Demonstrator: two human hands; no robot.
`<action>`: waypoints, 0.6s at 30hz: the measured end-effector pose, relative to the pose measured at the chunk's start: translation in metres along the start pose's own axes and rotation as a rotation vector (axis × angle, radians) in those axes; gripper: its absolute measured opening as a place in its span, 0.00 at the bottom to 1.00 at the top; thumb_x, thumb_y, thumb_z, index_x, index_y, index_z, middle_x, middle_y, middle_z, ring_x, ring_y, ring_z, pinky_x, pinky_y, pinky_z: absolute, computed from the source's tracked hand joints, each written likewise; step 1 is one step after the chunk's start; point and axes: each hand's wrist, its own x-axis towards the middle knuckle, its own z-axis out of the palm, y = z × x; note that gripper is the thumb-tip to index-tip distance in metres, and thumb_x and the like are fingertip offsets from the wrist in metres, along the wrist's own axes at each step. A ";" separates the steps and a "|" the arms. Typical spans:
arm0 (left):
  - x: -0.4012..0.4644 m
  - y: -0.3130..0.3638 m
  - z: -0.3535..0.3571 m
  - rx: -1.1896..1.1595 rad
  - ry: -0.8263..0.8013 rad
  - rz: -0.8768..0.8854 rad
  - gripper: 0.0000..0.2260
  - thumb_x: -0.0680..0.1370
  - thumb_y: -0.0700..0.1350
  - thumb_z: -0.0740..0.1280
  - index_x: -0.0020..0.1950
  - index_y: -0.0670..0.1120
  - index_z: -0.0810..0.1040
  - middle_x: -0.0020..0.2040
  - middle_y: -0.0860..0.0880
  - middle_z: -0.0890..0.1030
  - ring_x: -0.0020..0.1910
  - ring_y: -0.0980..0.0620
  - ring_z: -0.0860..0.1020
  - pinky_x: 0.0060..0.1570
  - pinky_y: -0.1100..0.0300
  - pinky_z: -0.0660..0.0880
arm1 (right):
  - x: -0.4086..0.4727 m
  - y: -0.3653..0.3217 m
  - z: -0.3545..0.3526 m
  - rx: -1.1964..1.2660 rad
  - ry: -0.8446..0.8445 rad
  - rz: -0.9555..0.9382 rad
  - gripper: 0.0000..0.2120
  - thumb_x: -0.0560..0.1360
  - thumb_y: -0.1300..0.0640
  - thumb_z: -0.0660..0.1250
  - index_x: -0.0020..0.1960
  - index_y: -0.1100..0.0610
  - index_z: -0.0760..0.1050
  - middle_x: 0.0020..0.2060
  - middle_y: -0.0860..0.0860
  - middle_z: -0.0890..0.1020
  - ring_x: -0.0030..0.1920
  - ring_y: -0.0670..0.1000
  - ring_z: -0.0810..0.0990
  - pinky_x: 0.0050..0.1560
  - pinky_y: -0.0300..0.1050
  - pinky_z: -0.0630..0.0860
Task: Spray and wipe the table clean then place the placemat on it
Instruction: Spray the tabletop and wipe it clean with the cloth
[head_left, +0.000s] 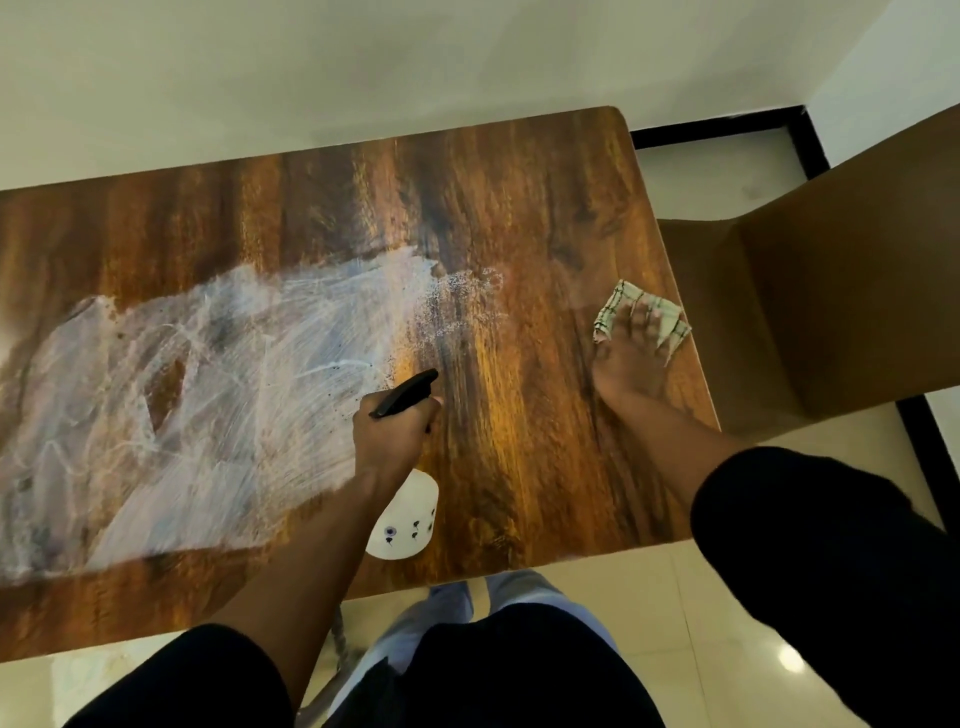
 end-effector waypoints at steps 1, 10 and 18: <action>0.000 0.001 0.003 0.001 -0.002 -0.007 0.03 0.71 0.48 0.72 0.38 0.55 0.82 0.39 0.30 0.82 0.21 0.52 0.70 0.33 0.54 0.71 | -0.005 -0.010 0.006 0.012 0.005 -0.002 0.33 0.85 0.51 0.52 0.84 0.55 0.40 0.83 0.54 0.40 0.82 0.56 0.37 0.81 0.60 0.40; 0.014 0.005 0.018 0.018 0.041 0.003 0.08 0.68 0.48 0.71 0.39 0.44 0.85 0.36 0.30 0.81 0.23 0.46 0.70 0.33 0.50 0.72 | -0.080 -0.088 0.058 -0.141 -0.178 -0.749 0.30 0.87 0.50 0.49 0.84 0.53 0.39 0.83 0.52 0.37 0.81 0.54 0.33 0.81 0.58 0.39; 0.025 0.013 0.017 0.020 0.023 0.024 0.15 0.78 0.37 0.72 0.37 0.54 0.80 0.32 0.35 0.78 0.19 0.52 0.70 0.25 0.60 0.70 | -0.012 -0.063 0.007 -0.117 -0.119 -0.528 0.32 0.83 0.47 0.42 0.83 0.54 0.37 0.82 0.53 0.38 0.82 0.55 0.37 0.81 0.64 0.44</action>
